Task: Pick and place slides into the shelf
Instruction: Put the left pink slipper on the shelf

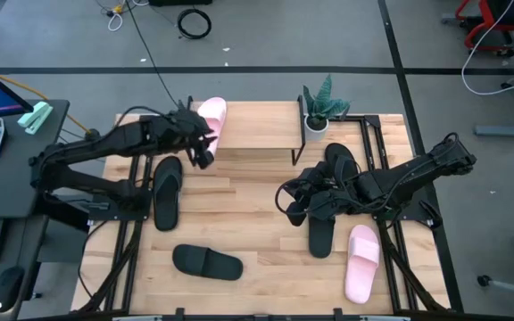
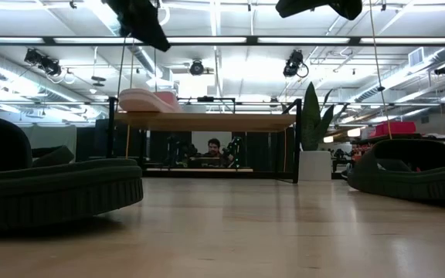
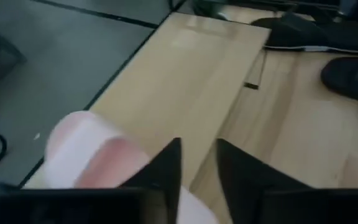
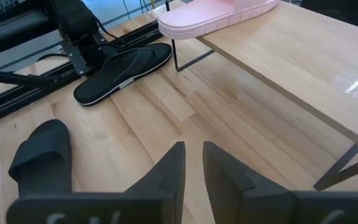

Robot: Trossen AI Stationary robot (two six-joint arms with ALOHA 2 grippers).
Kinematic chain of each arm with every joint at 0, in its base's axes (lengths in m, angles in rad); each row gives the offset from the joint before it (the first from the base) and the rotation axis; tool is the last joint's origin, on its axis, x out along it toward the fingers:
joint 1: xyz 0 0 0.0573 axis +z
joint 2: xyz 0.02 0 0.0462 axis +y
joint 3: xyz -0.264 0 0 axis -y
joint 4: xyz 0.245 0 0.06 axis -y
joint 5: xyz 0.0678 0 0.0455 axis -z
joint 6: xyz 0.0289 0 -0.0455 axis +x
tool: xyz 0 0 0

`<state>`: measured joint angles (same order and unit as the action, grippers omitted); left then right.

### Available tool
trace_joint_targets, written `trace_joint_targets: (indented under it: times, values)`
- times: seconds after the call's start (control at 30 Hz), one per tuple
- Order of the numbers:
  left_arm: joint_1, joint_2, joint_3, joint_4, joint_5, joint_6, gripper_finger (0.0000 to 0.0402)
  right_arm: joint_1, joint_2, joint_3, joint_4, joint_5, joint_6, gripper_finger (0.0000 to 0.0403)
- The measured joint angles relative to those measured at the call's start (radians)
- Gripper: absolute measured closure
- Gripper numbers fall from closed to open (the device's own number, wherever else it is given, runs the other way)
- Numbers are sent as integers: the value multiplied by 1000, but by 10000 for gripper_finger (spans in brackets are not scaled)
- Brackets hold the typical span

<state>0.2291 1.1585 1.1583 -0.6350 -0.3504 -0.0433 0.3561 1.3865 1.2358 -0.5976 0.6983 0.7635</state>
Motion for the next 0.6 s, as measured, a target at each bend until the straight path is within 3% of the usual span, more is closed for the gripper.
trace_joint_targets:
  times: [0.13,0.2,0.33,0.6]
  values:
    - [-52,56,-68,90,0,1,391,0,0,0,0,0,1,340]
    - [-62,96,-101,147,-34,22,388,0,0,0,0,0,1,340]
    - [-47,192,-119,276,-260,119,389,0,0,0,0,0,-1,340]
    - [53,352,-96,414,-227,189,394,-1,0,0,1,2,-48,340]
